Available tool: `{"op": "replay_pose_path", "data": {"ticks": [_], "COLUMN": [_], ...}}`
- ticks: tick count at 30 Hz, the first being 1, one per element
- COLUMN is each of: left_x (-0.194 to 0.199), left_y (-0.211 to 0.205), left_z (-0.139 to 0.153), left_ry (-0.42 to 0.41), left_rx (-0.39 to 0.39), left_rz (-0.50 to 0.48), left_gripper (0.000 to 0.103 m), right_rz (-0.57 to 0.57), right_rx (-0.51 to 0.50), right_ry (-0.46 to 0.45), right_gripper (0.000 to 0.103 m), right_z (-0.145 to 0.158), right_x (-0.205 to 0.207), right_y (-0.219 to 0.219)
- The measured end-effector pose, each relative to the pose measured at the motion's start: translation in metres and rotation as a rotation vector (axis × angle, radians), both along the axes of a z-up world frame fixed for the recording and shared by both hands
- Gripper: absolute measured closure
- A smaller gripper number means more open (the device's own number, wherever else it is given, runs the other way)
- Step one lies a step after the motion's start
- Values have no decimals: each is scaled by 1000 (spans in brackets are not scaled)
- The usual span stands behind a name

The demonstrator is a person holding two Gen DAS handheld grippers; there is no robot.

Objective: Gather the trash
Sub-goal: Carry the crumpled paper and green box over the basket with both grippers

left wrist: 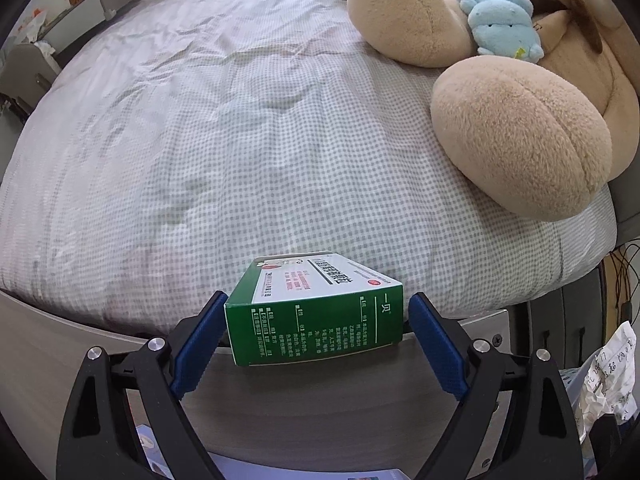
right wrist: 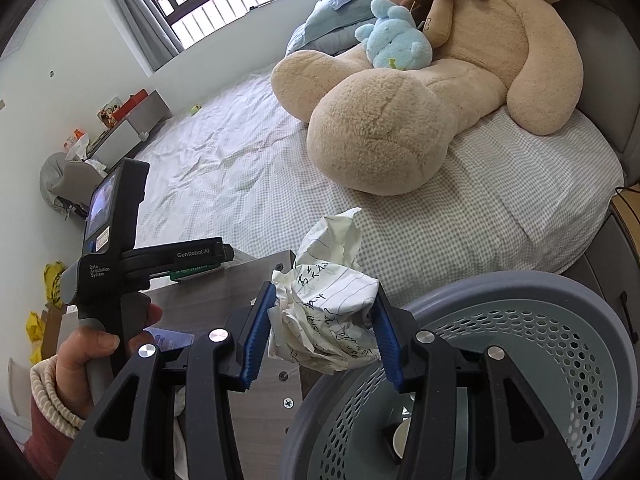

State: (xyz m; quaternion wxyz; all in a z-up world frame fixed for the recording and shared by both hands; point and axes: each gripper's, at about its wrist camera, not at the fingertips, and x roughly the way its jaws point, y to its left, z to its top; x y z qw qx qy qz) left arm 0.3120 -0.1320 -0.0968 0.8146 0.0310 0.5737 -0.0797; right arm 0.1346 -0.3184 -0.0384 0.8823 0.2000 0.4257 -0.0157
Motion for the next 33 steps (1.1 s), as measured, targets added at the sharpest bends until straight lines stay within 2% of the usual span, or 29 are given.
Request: {"op": "replay_pose_path", "data": {"ticks": [6,12,17,24,28,33], "left_x": [-2,-13,-30,-59,-80,-118], "left_y": [2,2,7,14,9,-5], "left_z": [4,23,52,101,139,170], "left_ry": [-21,-69,-115,-190,-257,-319], "left_rx": [-25,-59,-95,-151,-172,-198], "left_rz": [-7,-22,-40,-63,-105,-176], "left_gripper": [23,23,23,23,23,23], "right_rz": [-1,-4,-12,-29,-60,-111], "right_rx": [2,2,-6,-28,-42,-74], "right_ry": [1,-4,-20,-61,-99,-126], "right_gripper": [57,57,57,57,57,57], "right_z": [-1,0,7,32,51,67], "right_x": [0,-2,-10,-31,-55,-90], "right_y": [-1,0,0,2,-2,-15]}}
